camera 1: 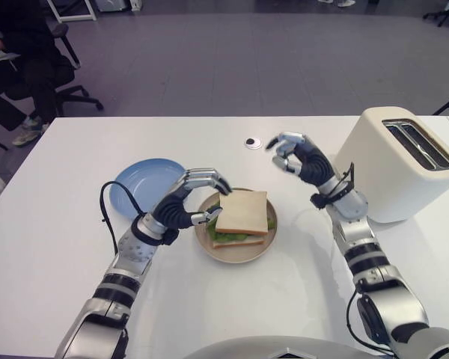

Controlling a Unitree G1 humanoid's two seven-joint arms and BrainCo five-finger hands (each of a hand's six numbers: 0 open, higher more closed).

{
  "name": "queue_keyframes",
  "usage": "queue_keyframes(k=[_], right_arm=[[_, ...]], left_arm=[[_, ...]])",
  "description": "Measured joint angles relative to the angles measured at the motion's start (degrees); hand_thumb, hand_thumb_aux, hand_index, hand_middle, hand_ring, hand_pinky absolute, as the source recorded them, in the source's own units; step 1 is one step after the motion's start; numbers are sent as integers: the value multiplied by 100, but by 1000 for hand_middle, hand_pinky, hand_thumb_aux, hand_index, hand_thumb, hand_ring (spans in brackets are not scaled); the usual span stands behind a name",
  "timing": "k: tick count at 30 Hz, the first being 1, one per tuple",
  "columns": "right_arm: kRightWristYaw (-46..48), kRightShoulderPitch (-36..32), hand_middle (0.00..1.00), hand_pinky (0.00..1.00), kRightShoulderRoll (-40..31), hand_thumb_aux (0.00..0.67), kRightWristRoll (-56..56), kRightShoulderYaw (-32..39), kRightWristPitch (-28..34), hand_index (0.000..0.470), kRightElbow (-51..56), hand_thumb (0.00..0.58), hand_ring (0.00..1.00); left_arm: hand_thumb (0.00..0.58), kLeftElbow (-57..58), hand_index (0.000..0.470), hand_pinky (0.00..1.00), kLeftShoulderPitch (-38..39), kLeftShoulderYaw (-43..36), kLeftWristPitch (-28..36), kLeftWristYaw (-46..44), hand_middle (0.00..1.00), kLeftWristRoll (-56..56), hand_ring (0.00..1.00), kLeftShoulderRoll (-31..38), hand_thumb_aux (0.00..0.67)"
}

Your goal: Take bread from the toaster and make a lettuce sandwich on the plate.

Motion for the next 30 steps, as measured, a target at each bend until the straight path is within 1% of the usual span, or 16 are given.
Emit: queue_keyframes(k=[1,2,3,4,6,8,9,11,14,16,19,22,25,29,30], right_arm=[[443,271,1000,1000,-174,670,266,195,139,470,-441,580,1000],[841,521,1000,1000,-351,670,457,393,253,470,-777,580,1000],[1383,837,1000,1000,-627,670,614,697,345,470,-1165,580,1000],[1736,1039,1000,1000,-838,670,673,911,374,470,-1386,580,1000],[2964,1801,1000,1000,-1584,670,746,1669,413,470,-1992,580,1000],[3396,2060,1000,1000,-1865,670,733,1881,469,470,-2092,580,1000],[3517,2076,1000,1000,-1930,670,699,1941,496,470,-2121,580,1000],[3712,2126,1000,1000,-2021,670,458,2057,469,470,-2121,580,1000],[3819,2223,1000,1000,-2045,670,-36,2282,389,470,-1935,580,1000],[3611,2206,1000,1000,-1885,670,-375,2315,331,470,-1741,580,1000],[2816,1926,1000,1000,-1279,670,-945,2262,258,470,-1268,580,1000],[1975,1651,1000,1000,-878,670,-1433,2164,173,470,-797,580,1000],[860,1250,1000,1000,-443,670,-2036,2043,183,470,-165,580,1000],[-985,581,1000,1000,195,670,-2868,1869,470,470,925,580,1000],[-1466,396,1000,1000,322,670,-3063,1800,605,470,1251,580,1000]], left_arm=[[580,-423,470,1000,209,-399,-69,-402,1000,-569,1000,339,670],[580,-702,470,1000,376,-764,-146,-767,1000,-896,1000,649,670],[580,-923,470,1000,563,-1205,-312,-1212,1000,-1070,1000,1008,670],[580,-1005,470,1000,658,-1450,-401,-1492,1000,-1144,1000,1195,670],[580,-1125,470,1000,890,-2167,-541,-2500,1000,-1347,1000,1694,670],[580,-1055,470,1000,929,-2364,-498,-3007,1000,-1399,1000,1824,670],[580,-873,470,1000,933,-2376,-382,-3190,1000,-1283,1000,1832,670],[580,-259,470,1000,939,-2256,-87,-3365,1000,-617,1000,1739,670],[580,430,470,1000,935,-1859,210,-3305,1000,382,1000,1454,670],[580,713,470,1000,866,-1546,231,-2976,1000,929,1000,1215,670],[580,1142,470,1000,460,-1062,367,-2136,1000,2003,1000,781,670],[580,1391,470,1000,155,-895,500,-1279,1000,2814,1000,582,670],[580,1737,470,1000,-345,-847,932,-27,1000,3842,1000,391,670],[580,2422,470,1000,-1078,-914,1916,2145,1000,5403,1000,45,670],[552,2624,367,1000,-1213,-954,2149,2734,1000,5747,1000,-85,523]])
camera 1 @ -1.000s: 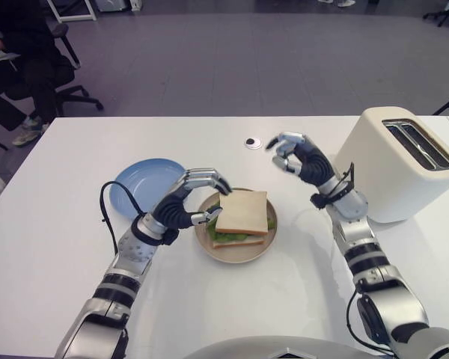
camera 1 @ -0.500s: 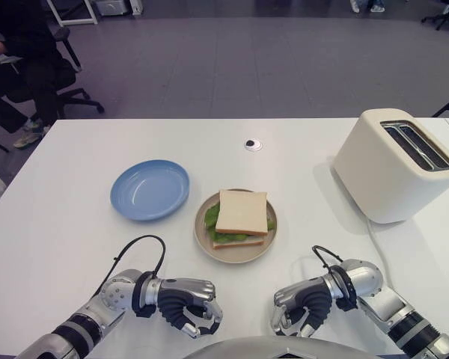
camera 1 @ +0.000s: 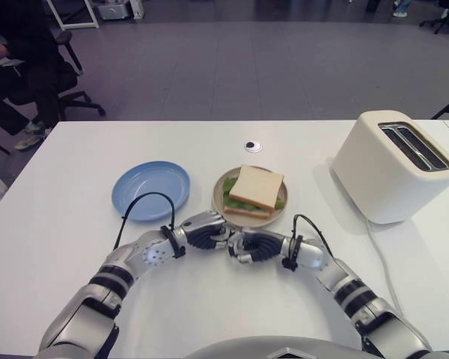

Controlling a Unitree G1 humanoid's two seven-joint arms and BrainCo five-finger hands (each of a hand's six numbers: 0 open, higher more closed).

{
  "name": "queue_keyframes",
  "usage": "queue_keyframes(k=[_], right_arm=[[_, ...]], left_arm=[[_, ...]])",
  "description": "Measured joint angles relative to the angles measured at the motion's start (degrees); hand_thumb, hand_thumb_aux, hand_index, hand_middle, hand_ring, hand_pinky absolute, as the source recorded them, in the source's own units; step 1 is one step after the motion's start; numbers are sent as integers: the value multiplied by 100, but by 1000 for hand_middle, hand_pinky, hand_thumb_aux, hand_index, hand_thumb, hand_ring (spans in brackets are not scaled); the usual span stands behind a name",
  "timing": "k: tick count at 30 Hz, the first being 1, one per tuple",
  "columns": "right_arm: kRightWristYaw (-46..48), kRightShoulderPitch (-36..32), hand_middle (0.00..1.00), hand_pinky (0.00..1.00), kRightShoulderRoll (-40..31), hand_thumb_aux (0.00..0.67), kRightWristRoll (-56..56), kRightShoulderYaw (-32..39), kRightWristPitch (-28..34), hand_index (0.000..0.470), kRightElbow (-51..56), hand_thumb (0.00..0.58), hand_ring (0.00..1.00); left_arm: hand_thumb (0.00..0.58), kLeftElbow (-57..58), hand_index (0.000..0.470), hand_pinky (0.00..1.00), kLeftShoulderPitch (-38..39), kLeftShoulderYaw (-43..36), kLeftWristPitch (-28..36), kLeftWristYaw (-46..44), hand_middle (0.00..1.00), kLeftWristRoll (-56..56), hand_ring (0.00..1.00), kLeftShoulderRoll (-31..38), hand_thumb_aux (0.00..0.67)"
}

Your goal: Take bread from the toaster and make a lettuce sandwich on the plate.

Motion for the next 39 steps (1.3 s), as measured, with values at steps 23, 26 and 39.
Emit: queue_keyframes(k=[23,26,39], right_arm=[[-62,552,0,0,-162,0,3173,-2227,-1171,0,-2431,0,0],[-54,555,0,0,-113,0,3188,-2358,-1183,0,-2460,0,0],[174,560,0,0,-44,0,3187,-2592,-1156,0,-2379,0,0]], left_arm=[[0,-1773,0,0,591,1461,-1868,212,0,-4592,0,-571,0],[0,-1979,0,0,684,1697,-1669,-84,0,-4629,0,-766,0],[0,-2138,0,0,859,2297,-1508,-947,0,-4403,0,-1358,0]])
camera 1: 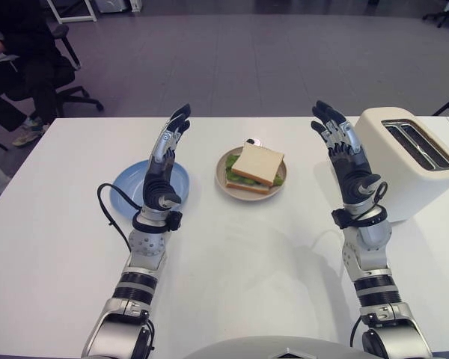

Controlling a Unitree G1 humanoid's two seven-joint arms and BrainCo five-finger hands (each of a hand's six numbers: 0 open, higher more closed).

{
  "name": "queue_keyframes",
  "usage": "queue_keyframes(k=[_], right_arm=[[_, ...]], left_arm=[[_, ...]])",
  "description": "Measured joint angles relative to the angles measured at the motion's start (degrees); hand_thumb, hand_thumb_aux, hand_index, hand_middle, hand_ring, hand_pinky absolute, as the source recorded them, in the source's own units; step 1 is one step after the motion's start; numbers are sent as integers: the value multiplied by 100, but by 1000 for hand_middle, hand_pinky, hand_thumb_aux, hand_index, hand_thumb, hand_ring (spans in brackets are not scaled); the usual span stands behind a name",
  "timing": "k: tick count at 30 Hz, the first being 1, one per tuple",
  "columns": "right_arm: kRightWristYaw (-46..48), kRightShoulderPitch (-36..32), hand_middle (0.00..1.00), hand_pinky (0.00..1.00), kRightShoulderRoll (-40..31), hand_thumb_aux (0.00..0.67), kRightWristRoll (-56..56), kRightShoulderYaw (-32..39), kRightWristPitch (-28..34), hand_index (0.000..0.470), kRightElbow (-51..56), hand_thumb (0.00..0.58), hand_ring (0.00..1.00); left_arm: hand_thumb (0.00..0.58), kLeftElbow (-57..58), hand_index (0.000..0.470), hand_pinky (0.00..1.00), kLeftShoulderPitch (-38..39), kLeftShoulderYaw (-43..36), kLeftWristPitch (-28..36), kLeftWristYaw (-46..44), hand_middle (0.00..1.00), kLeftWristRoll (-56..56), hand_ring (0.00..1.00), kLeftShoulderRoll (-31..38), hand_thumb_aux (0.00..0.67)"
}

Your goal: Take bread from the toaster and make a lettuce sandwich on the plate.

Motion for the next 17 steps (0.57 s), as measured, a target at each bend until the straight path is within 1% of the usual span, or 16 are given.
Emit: queue_keyframes(k=[6,10,17], right_arm=[[44,-1,0,0,0,0,7,-124,5,0,29,0,0],[83,8,0,0,-11,0,115,-195,82,0,-235,0,0],[245,122,0,0,-33,0,580,-329,451,0,-602,0,0]], left_arm=[[0,-4,0,0,3,180,26,-212,0,28,0,-186,0],[0,-89,0,0,33,264,53,-334,0,33,0,-268,0],[0,-312,0,0,193,394,122,-457,0,78,0,-410,0]])
